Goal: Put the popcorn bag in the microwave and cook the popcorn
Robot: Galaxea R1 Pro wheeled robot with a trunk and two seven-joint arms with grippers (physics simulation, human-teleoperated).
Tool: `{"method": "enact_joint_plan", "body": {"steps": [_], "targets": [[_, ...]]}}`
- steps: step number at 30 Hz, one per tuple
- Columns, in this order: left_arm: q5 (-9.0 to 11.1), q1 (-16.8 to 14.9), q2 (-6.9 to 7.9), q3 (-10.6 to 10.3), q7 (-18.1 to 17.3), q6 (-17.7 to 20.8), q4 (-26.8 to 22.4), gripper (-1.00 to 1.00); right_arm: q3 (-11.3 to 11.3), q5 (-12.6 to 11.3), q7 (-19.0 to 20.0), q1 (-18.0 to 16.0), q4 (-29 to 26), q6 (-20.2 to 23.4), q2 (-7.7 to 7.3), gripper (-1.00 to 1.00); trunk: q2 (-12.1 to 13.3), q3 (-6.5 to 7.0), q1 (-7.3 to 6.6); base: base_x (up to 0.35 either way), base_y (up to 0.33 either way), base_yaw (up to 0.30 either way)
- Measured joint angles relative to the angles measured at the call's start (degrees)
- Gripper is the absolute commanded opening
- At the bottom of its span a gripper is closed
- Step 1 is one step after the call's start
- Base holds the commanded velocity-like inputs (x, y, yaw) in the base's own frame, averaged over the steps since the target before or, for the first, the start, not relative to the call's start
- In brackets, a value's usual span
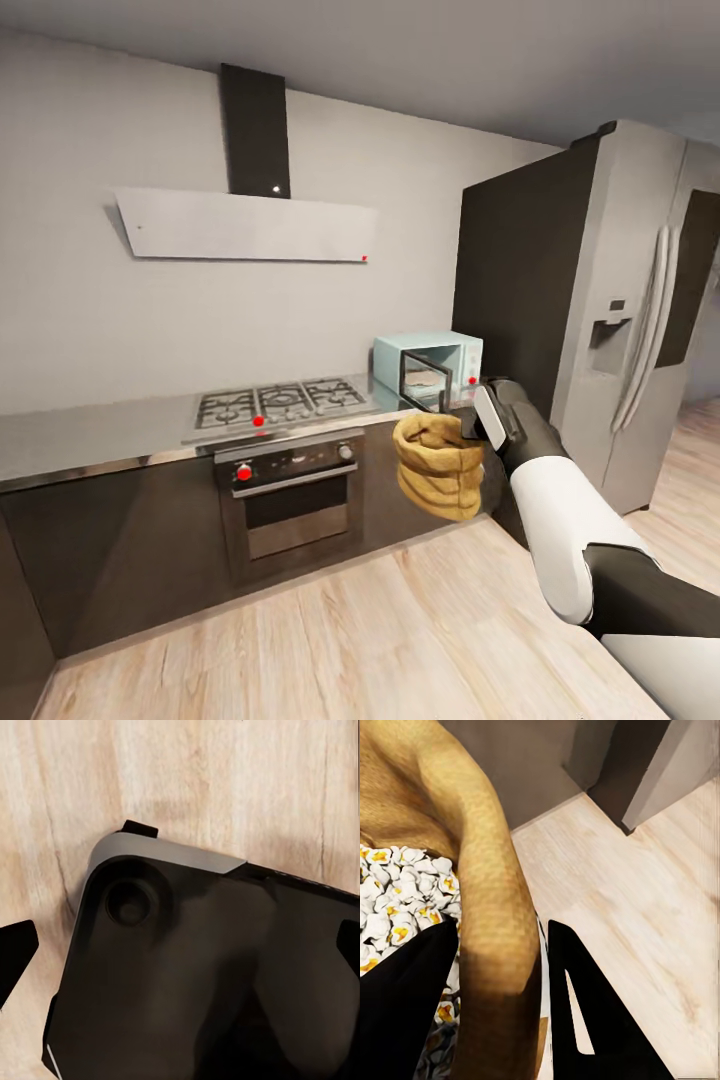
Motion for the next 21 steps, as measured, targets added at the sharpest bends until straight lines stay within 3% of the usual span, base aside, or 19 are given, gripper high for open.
{"method": "enact_joint_plan", "body": {"steps": [21], "targets": [[-0.1, 0.0, -0.16, 0.0, 0.0, 0.0, 0.0, 1.0, 0.0, 0.0, 0.0, 0.0, -0.2, 0.0, -0.09, -1.0, 0.0, 0.78, 0.0, 0.0, 0.0, -0.245]]}}
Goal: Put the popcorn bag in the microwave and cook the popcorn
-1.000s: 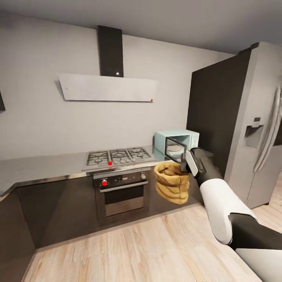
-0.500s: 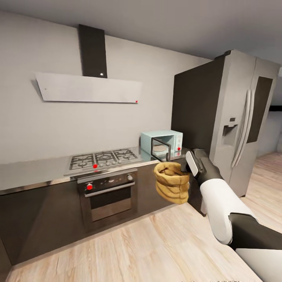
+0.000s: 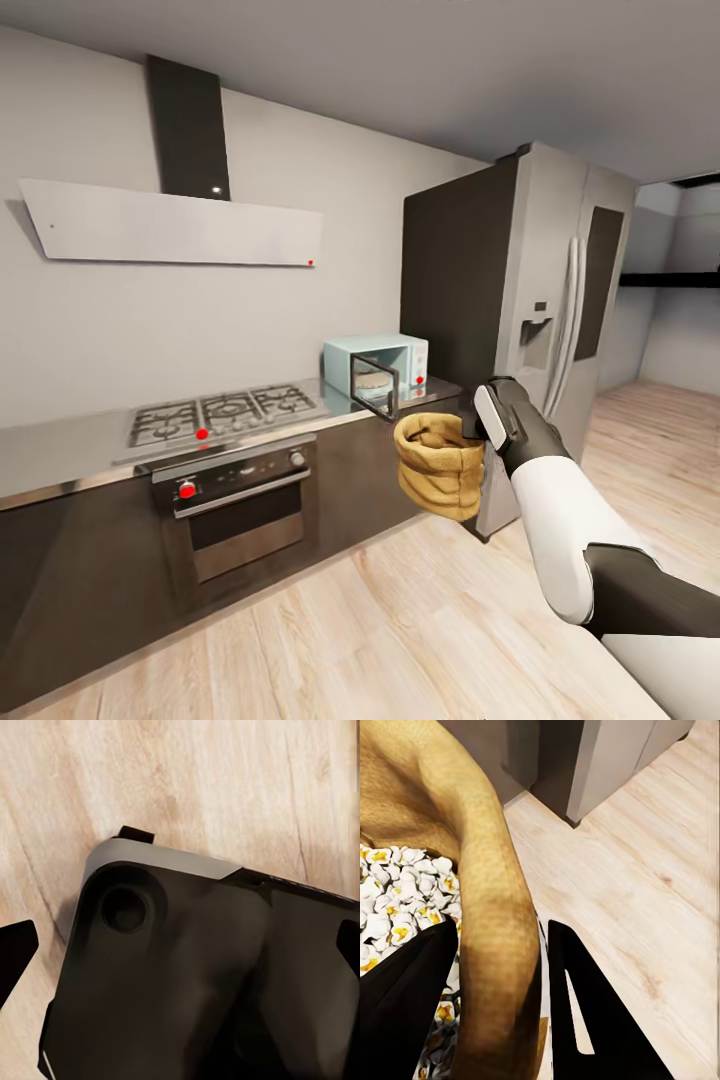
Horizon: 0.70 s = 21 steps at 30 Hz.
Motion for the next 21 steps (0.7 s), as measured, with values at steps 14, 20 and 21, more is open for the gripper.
{"method": "enact_joint_plan", "body": {"steps": [14, 20, 21], "targets": [[0.1, 0.0, 0.01, 0.1, 0.0, 0.0, 0.0, 1.0, 0.0, 0.0, 0.0, 0.0, 0.0, 0.0, 0.0, -1.0, 0.0, 0.51, 0.0, 0.0, 0.0, -0.227], [0.1, 0.0, 0.01, 0.1, 0.0, 0.0, 0.0, 1.0, 0.0, 0.0, 0.0, 0.0, 0.0, 0.0, 0.01, -1.0, 0.0, 0.53, 0.0, 0.0, 0.0, -0.015], [0.1, 0.0, 0.0, 0.1, 0.0, 0.0, 0.0, 1.0, 0.0, 0.0, 0.0, 0.0, 0.0, 0.0, 0.01, -1.0, 0.0, 0.53, 0.0, 0.0, 0.0, 0.0]]}}
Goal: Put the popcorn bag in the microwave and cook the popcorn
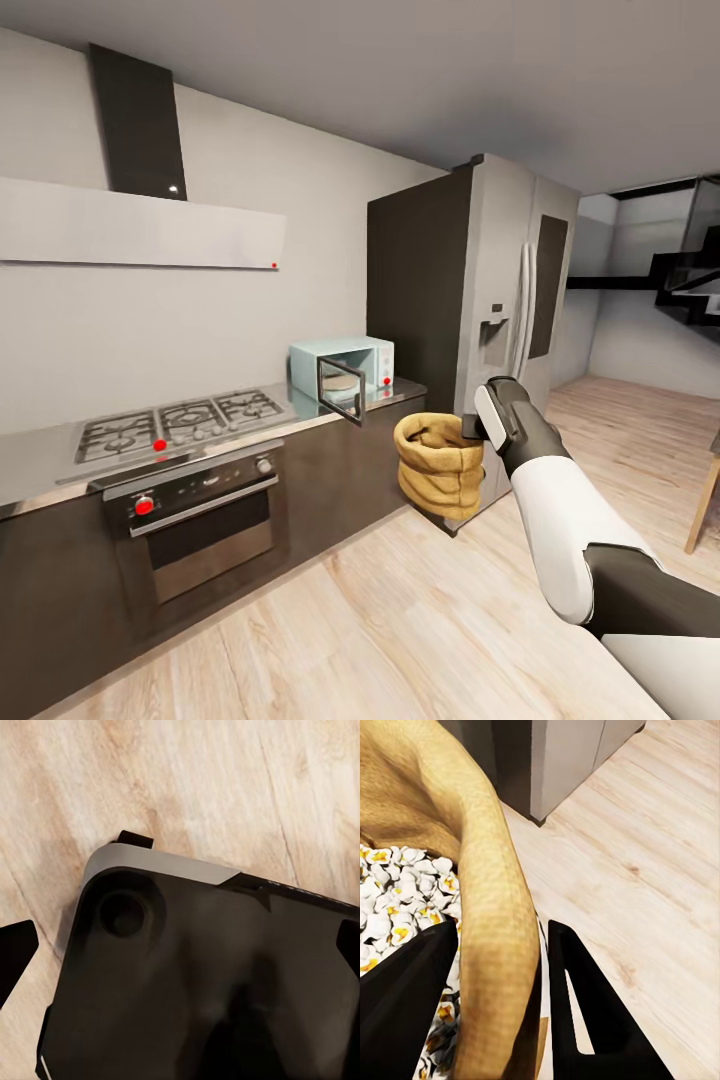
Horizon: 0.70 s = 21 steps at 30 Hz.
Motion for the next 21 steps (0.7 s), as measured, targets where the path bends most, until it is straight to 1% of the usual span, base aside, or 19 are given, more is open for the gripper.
{"method": "enact_joint_plan", "body": {"steps": [7, 21], "targets": [[0.1, 0.0, -0.07, -0.1, 0.0, 0.0, 0.1, 1.0, 0.0, 0.0, 0.0, 0.0, 0.0, 0.0, 0.01, -1.0, 0.0, 0.0, -0.01, 0.024, -0.016, 0.0], [0.1, 0.0, 0.1, -0.3, 0.0, 0.1, 0.1, 1.0, 0.3, 0.2, -0.1, 0.0, -0.1, 0.0, 0.02, -1.0, 0.0, 0.0, -0.02, 0.234, -0.176, 0.0]]}}
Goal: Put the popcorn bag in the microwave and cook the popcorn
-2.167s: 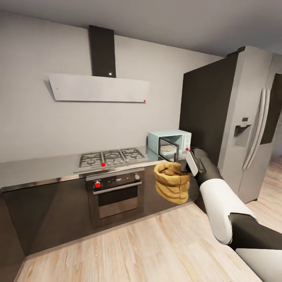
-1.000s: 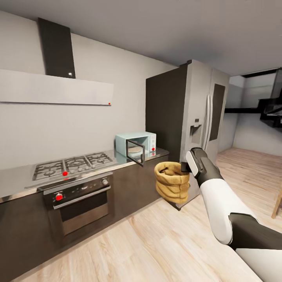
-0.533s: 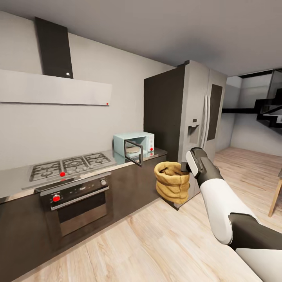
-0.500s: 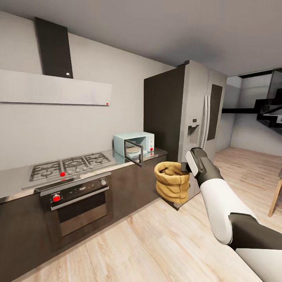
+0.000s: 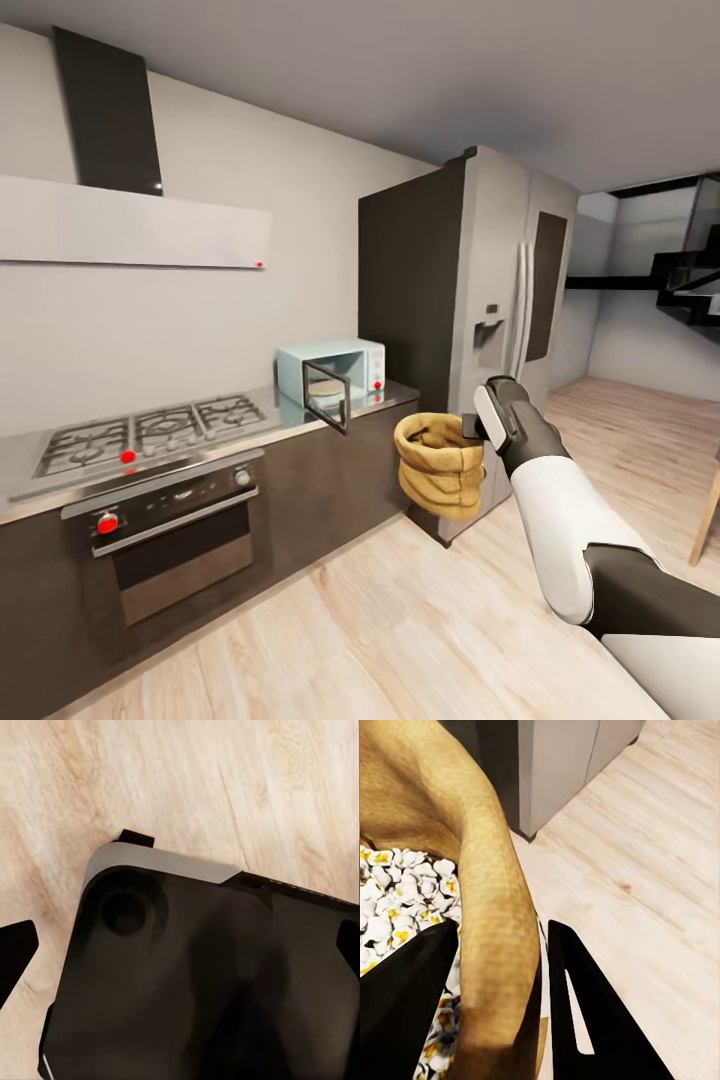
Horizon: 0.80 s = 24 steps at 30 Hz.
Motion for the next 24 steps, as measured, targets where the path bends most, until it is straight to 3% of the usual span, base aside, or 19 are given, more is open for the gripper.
{"method": "enact_joint_plan", "body": {"steps": [9, 24], "targets": [[0.0, 0.0, 0.0, 0.0, 0.0, 0.0, 0.0, 1.0, 0.1, 0.0, 0.1, 0.0, 0.0, 0.0, 0.08, -1.0, 0.0, 0.0, 0.0, 0.244, -0.192, 0.019], [0.0, 0.0, -0.08, 0.0, 0.0, 0.0, 0.0, 1.0, 0.1, 0.0, 0.1, 0.0, 0.0, 0.0, 0.11, -1.0, 0.0, 0.0, 0.0, 0.244, -0.192, 0.199]]}}
